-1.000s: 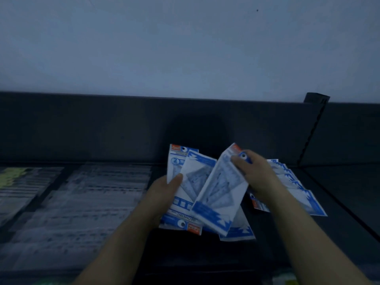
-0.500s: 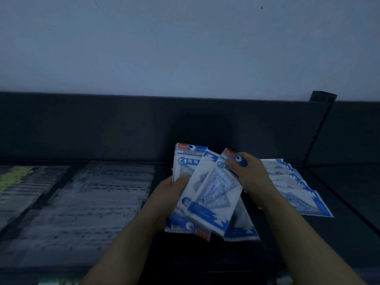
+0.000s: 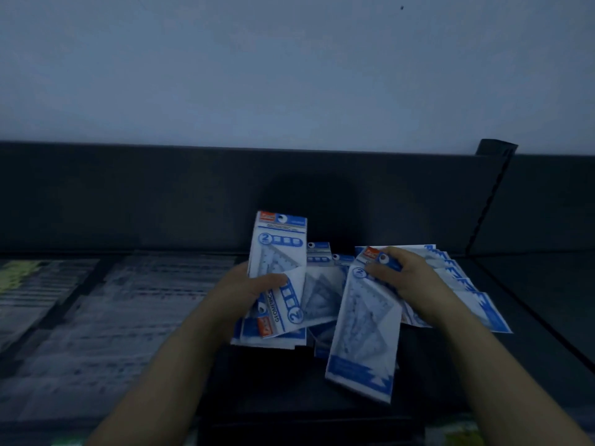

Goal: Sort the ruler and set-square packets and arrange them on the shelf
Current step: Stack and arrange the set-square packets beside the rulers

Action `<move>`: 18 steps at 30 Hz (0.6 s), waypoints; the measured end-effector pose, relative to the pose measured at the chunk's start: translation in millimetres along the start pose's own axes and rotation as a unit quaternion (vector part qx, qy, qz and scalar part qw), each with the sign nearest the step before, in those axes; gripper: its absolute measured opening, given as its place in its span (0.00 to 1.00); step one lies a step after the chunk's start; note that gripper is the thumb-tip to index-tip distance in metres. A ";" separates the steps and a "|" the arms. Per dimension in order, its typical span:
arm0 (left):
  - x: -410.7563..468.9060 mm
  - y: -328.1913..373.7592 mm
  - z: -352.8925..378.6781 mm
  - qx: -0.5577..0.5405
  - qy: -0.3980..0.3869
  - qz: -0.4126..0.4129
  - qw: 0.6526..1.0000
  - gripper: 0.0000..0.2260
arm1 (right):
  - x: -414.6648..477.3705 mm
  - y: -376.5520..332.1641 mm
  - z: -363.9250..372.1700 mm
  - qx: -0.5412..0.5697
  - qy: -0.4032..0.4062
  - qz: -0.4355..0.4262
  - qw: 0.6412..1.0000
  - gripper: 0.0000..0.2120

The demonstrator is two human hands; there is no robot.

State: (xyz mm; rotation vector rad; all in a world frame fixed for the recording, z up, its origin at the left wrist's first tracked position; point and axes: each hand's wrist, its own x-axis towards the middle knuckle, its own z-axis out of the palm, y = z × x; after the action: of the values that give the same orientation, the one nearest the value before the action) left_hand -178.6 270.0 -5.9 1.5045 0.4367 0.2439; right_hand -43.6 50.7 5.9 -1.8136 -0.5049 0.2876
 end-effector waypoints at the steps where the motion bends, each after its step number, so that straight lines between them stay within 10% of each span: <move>1: 0.2 3.1 0.8 0.011 -0.023 -0.004 1.000 0.07 | -0.8 -4.4 -0.1 -0.009 -0.030 -0.005 0.999 0.00; 9: 8.3 6.7 10.7 -0.038 -0.008 -0.006 0.999 0.08 | 4.1 -11.8 12.2 -0.078 -0.091 -0.029 0.992 0.06; 18: 7.7 -15.6 23.2 -0.121 0.084 0.039 0.988 0.11 | 10.2 -0.9 28.0 0.201 0.006 0.109 0.973 0.10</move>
State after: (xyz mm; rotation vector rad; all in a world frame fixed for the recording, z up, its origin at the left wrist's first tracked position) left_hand -163.6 251.2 -22.1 1.2688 0.4653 0.4724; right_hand -47.2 79.5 -1.0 -1.4712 -0.2164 0.4911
